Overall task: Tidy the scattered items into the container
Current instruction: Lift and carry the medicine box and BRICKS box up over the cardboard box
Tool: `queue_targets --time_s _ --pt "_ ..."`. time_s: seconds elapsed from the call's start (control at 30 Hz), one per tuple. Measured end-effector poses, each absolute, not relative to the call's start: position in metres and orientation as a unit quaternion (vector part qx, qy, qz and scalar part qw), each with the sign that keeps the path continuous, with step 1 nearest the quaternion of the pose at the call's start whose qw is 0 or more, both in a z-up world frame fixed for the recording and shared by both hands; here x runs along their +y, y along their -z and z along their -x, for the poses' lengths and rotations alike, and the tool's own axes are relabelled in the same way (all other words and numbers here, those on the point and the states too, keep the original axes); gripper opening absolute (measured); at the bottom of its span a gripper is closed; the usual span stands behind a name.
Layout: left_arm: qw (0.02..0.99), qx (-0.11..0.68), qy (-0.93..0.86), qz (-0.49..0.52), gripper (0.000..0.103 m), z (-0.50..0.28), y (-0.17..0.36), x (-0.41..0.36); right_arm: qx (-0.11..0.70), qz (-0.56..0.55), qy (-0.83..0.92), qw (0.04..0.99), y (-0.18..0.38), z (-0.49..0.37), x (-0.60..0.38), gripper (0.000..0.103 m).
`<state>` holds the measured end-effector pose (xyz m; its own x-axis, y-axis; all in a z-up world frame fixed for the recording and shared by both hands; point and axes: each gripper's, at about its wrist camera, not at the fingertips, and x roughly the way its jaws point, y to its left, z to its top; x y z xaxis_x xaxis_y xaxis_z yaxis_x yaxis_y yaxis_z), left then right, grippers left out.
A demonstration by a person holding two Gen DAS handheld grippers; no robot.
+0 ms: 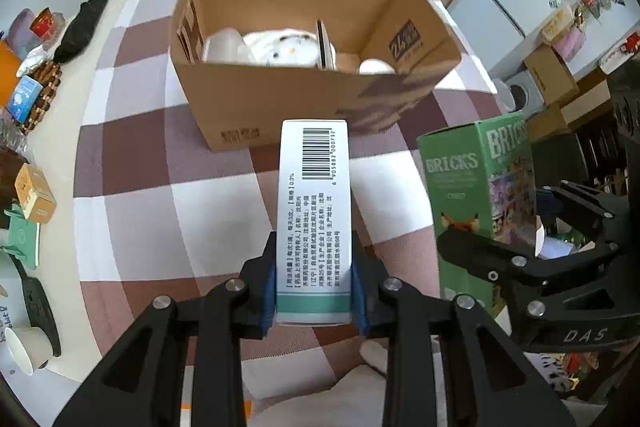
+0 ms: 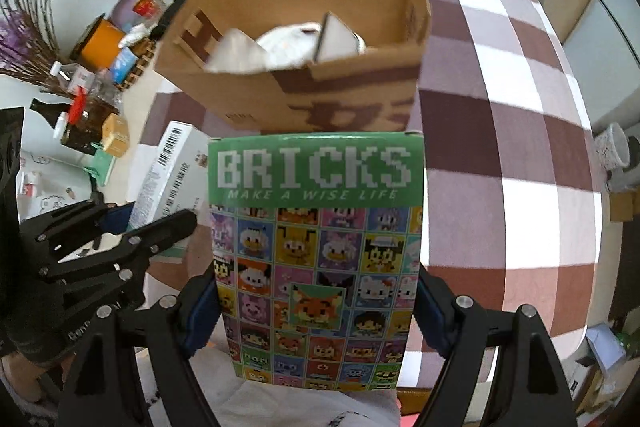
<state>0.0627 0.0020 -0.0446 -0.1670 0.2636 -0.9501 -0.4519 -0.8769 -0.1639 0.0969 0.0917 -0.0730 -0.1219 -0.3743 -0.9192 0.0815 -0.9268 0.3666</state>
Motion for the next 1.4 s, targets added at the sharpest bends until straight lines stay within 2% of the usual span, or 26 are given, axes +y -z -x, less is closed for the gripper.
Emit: queue_targets --time_s 0.57,1.4 --pt "0.230 0.055 -0.789 0.567 0.030 -0.040 0.005 0.005 -0.109 -0.599 0.775 0.170 0.030 -0.063 0.092 0.083" --pt "0.235 0.054 -0.809 0.537 0.031 0.014 -0.024 0.018 -0.110 -0.567 0.801 0.157 0.008 -0.010 0.096 0.083"
